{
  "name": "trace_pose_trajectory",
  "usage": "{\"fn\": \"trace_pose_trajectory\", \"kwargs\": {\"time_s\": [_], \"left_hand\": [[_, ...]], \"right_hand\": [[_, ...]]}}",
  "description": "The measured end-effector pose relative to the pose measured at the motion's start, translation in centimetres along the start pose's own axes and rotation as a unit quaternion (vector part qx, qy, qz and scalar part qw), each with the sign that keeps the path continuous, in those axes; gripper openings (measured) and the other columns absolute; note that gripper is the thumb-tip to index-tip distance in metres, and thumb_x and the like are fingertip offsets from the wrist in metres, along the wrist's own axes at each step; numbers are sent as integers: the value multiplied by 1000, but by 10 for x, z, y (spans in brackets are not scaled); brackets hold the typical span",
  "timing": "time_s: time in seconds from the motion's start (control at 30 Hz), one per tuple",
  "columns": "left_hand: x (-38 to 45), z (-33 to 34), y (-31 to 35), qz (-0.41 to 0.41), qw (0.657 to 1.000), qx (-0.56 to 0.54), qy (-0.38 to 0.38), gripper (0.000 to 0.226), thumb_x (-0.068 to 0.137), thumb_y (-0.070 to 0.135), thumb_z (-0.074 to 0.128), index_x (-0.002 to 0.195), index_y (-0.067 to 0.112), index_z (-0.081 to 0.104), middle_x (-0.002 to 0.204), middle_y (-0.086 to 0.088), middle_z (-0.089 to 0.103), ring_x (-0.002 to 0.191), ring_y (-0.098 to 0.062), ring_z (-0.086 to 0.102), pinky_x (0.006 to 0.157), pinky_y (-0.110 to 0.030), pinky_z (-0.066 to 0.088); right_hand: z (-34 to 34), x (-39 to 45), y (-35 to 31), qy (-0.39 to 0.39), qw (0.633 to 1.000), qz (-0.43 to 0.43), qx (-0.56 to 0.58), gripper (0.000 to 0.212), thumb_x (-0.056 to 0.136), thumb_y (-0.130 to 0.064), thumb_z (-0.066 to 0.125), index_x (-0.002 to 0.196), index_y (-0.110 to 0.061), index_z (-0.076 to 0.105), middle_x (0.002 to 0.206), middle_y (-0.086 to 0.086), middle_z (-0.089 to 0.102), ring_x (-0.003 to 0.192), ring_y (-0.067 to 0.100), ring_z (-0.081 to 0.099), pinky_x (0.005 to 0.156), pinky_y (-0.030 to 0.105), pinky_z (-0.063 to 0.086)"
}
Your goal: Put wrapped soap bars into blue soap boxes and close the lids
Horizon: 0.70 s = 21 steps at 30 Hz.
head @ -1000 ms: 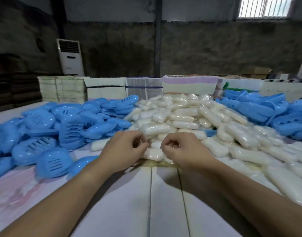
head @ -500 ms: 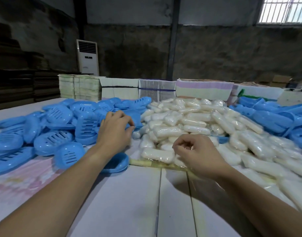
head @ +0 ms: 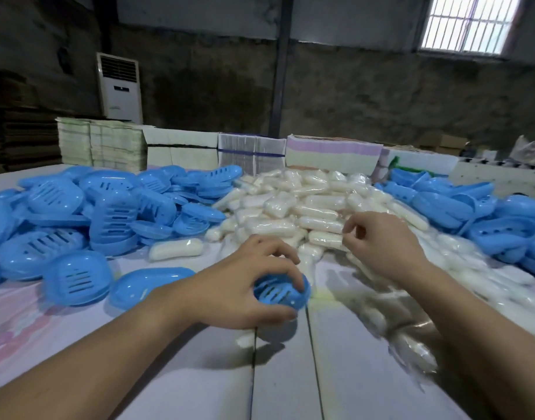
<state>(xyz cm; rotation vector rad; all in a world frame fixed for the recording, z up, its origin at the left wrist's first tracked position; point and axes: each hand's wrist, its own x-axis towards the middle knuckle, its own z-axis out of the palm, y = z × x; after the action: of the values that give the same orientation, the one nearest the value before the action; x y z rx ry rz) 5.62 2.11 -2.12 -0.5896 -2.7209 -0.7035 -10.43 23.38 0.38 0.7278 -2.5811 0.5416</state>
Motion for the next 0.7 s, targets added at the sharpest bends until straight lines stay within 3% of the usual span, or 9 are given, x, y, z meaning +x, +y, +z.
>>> {"fn": "trace_pose_trajectory", "kwargs": {"time_s": [0.13, 0.2, 0.27, 0.33, 0.47, 0.6, 0.7], "left_hand": [[-3, -11, -6, -37, 998, 33, -27, 48, 71, 54, 66, 118, 50, 56, 135, 32, 39, 138, 4, 23, 112, -17, 26], [-5, -16, -9, -59, 996, 54, -46, 54, 66, 66, 58, 119, 55, 52, 140, 33, 37, 138, 7, 18, 115, -24, 25], [-6, -19, -9, -79, 993, 69, -60, 54, 64, 71, 52, 116, 60, 51, 141, 33, 36, 137, 9, 16, 116, -27, 24], [-7, -20, -9, -104, 989, 72, -79, 59, 62, 75, 51, 120, 62, 49, 138, 36, 36, 134, 9, 17, 114, -26, 26], [-4, -14, -9, -135, 986, 32, -91, 81, 63, 84, 48, 140, 64, 31, 124, 55, 21, 129, 14, 14, 109, -21, 23], [-6, -22, -8, -134, 983, -41, -116, 77, 64, 62, 55, 134, 75, 25, 133, 51, 29, 126, 30, 20, 101, -15, 32], [-14, -38, -11, -142, 969, -82, -184, 79, 71, 29, 61, 134, 70, 36, 111, 55, 47, 97, 27, 51, 75, -3, 43]], "right_hand": [[2, -7, 19, -97, 993, 50, -38, 32, 84, -46, 64, 113, -33, 61, 101, -8, 62, 93, 17, 56, 84, 40, 52], [2, -6, 23, -86, 994, 54, -48, 36, 82, -49, 63, 114, -32, 60, 107, -4, 62, 93, 17, 55, 83, 39, 51], [5, -5, 25, -78, 993, 52, -75, 43, 82, -50, 61, 120, -30, 58, 119, 2, 59, 106, 24, 50, 89, 40, 48], [10, -5, 24, -86, 990, 50, -103, 54, 83, -51, 59, 132, -30, 52, 131, 5, 50, 120, 30, 41, 98, 42, 43], [23, 0, 16, -70, 981, 20, -181, 53, 84, -50, 54, 132, -27, 50, 133, 8, 46, 121, 34, 38, 96, 43, 42], [27, 7, 13, -52, 979, 16, -196, 43, 85, -36, 53, 126, -21, 55, 125, 8, 48, 116, 34, 40, 89, 42, 41], [24, 6, 14, -35, 982, -5, -184, 41, 84, -48, 54, 115, -21, 60, 119, 6, 49, 112, 33, 41, 86, 42, 41]]}}
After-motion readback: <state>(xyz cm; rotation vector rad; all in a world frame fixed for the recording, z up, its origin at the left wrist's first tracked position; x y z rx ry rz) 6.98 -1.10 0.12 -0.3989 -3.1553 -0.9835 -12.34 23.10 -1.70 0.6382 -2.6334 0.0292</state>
